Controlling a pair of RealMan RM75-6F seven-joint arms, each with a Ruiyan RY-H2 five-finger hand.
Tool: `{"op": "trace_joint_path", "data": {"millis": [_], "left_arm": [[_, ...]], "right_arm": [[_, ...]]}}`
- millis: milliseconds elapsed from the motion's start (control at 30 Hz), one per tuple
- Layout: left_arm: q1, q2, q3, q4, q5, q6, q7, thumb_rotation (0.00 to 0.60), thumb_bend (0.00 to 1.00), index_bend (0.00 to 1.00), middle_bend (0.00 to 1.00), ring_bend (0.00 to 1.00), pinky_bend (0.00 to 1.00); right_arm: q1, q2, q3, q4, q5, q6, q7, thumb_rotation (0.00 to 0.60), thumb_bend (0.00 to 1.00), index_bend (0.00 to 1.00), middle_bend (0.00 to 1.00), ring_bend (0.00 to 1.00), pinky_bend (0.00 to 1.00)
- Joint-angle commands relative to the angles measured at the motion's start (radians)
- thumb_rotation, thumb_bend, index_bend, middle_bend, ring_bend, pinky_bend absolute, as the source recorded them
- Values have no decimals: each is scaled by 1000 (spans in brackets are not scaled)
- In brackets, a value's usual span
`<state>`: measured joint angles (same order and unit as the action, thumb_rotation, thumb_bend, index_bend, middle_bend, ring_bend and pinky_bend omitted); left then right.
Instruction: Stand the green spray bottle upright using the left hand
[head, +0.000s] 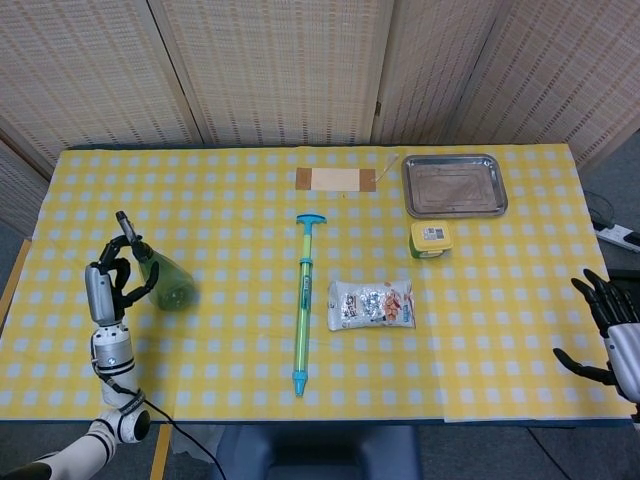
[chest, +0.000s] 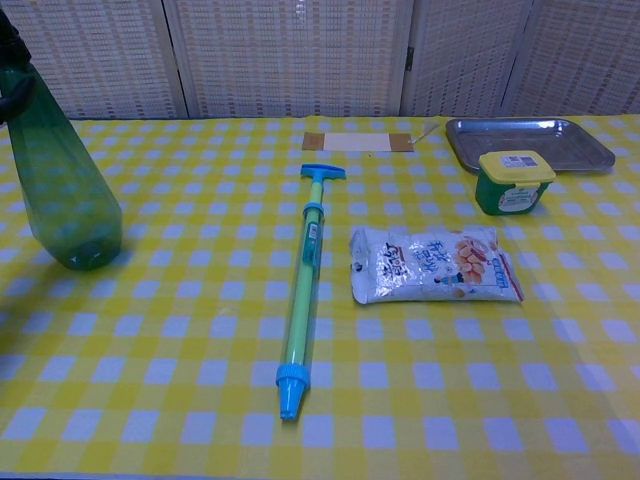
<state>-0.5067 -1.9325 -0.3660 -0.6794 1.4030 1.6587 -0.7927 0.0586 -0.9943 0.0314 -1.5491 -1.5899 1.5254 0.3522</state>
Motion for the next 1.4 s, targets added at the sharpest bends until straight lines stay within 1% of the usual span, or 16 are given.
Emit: {"op": "trace_joint_path", "data": {"millis": [33, 133, 367, 533, 633, 667, 767, 900, 1000, 1100, 1167, 1233, 1300, 1400], "left_arm": [[1, -2, 5, 3, 0, -1, -1, 600, 454, 402, 532, 1000, 1000], [0, -2, 10, 2, -3, -7, 5, 600, 428, 407, 536, 1000, 1000], [6, 4, 17, -22, -7, -7, 27, 600, 313, 403, 536, 1000, 1000], [13, 11, 19, -43, -8, 3, 38, 598, 228, 401, 500, 1000, 1000], [18, 17, 20, -58, -8, 8, 44, 530, 185, 393, 466, 999, 1000], [19, 20, 20, -63, -8, 8, 45, 487, 173, 390, 455, 999, 1000], [26, 29, 21, -82, -8, 12, 47, 393, 157, 383, 443, 998, 1000], [37, 44, 21, -112, -9, 22, 56, 320, 154, 376, 438, 997, 1000], [53, 64, 26, -147, -11, 23, 68, 249, 154, 372, 436, 998, 1000], [63, 74, 31, -165, -10, 24, 73, 222, 154, 373, 436, 998, 1000], [74, 84, 38, -175, -10, 23, 77, 189, 154, 377, 436, 999, 1000], [106, 109, 55, -180, -11, 26, 77, 154, 154, 382, 437, 1000, 1000], [134, 136, 70, -182, -4, 38, 79, 132, 154, 384, 436, 1000, 1000], [171, 169, 73, -201, -14, 46, 69, 75, 154, 383, 436, 1000, 1000]], "right_arm": [[-1, 0, -2, 0, -4, 3, 1, 600, 240, 0, 0, 12, 0], [-3, 2, -3, 0, -8, 7, 3, 600, 240, 0, 0, 12, 0], [-10, 5, -4, 3, -15, 27, 18, 600, 240, 0, 0, 12, 0], [-13, 5, -5, 8, -22, 38, 28, 600, 240, 0, 0, 8, 0], [-14, 4, -6, 10, -25, 41, 29, 600, 239, 0, 0, 6, 0], [-14, 4, -6, 10, -26, 42, 29, 600, 239, 0, 0, 6, 0], [-16, 4, -7, 10, -28, 46, 29, 600, 240, 0, 0, 7, 0], [-17, 4, -6, 11, -28, 48, 29, 600, 240, 0, 0, 6, 0], [-16, 3, -7, 11, -29, 47, 27, 600, 240, 0, 0, 6, 0], [-16, 3, -7, 11, -29, 46, 26, 600, 240, 0, 0, 6, 0], [-16, 3, -8, 11, -31, 46, 25, 600, 240, 0, 0, 6, 0], [-17, 3, -10, 10, -34, 49, 23, 600, 240, 0, 0, 6, 0], [-19, 4, -10, 10, -34, 54, 26, 600, 240, 0, 0, 6, 0], [-19, 3, -7, 12, -30, 55, 24, 600, 240, 0, 0, 6, 0]]}}
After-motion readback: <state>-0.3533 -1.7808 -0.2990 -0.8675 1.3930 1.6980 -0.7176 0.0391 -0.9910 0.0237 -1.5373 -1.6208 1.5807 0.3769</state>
